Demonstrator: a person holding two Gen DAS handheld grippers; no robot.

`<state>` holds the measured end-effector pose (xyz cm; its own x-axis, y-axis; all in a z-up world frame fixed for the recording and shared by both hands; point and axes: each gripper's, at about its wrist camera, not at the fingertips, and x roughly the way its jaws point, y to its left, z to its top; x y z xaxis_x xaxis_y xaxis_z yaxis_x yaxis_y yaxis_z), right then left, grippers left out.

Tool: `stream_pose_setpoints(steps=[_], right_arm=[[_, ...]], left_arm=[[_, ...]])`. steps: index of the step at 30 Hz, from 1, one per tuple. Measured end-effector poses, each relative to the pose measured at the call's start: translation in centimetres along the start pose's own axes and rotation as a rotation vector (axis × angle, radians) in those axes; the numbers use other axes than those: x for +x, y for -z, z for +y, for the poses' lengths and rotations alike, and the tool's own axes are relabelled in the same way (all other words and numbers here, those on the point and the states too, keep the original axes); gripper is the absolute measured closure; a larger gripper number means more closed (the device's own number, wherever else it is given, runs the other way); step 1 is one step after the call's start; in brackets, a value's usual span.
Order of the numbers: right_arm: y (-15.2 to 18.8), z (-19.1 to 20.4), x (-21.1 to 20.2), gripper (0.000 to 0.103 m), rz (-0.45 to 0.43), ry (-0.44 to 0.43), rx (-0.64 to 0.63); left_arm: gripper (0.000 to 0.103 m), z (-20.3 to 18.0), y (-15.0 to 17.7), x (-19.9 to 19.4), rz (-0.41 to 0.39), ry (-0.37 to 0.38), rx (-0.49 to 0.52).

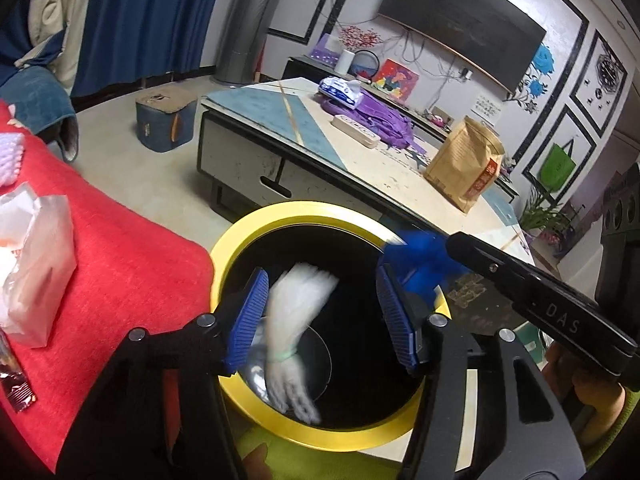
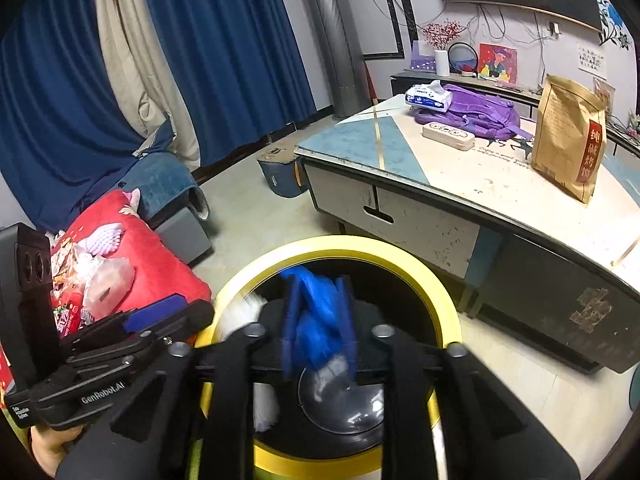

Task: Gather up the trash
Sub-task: 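Open both tools to drop the sleeves and glove into the bin, then move both tools back over the trash on the bed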

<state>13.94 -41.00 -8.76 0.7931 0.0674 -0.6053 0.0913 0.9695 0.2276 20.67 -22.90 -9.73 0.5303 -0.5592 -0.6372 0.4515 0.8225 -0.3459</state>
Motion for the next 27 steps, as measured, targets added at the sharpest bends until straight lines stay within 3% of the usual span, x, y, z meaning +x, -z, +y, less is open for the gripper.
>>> stream_pose_setpoints(steps=[2,4,6,9,19,27], right_arm=[[0.0,-0.1,0.0,0.068,-0.004,0.005,0.008],[-0.1,-0.2,-0.2,0.06,-0.011,0.009,0.009],[-0.1,0.0,-0.4,0.055,-0.024,0.016,0.008],[-0.1,0.5,-0.8,0.053,-0.038,0.021,-0.007],[-0.1,4.7,-3.3,0.042,-0.121,-0.071,-0.103],[0.2,9.0,-5.9,0.037,-0.195,-0.168,-0.19]], left_arm=[[0.044,0.4,0.1,-0.5,-0.008,-0.004,-0.024],[0.029,0.9,0.1,-1.4,-0.026,-0.015,-0.049],[0.026,1.4,0.2,-2.4,-0.048,-0.019,-0.069],[0.011,1.8,0.2,-4.4,-0.099,-0.059,-0.07],[0.011,2.2,0.3,-10.7,-0.241,-0.168,-0.023],[0.011,4.1,0.8,-14.7,-0.297,-0.261,-0.039]])
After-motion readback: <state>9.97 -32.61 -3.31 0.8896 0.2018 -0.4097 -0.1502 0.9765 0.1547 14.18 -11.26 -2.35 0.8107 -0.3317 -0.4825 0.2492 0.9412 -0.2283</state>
